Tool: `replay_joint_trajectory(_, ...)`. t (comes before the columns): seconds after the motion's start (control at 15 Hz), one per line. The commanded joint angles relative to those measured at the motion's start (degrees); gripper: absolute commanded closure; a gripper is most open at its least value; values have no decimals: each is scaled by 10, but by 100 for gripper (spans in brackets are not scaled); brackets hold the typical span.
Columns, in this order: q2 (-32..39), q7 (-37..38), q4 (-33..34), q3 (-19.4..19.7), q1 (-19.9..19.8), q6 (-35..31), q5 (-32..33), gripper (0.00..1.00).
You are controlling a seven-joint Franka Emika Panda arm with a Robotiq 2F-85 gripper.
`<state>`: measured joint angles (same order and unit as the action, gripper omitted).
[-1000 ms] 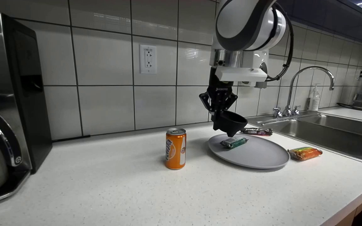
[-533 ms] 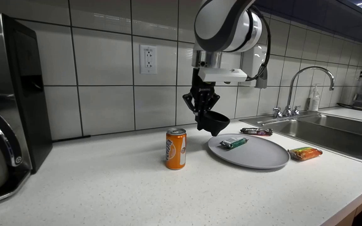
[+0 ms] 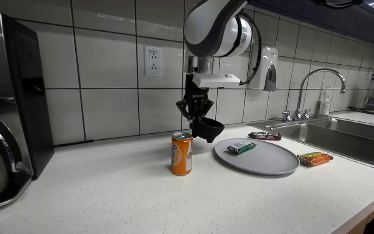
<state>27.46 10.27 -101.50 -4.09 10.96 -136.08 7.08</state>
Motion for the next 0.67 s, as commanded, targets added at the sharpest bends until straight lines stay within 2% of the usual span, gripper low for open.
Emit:
replay_joint_trajectory(0.0,29,-31,45,-7,1,31,-9,98)
replay_joint_trajectory(0.6,72,-67,81,-11,1,36,-8,98)
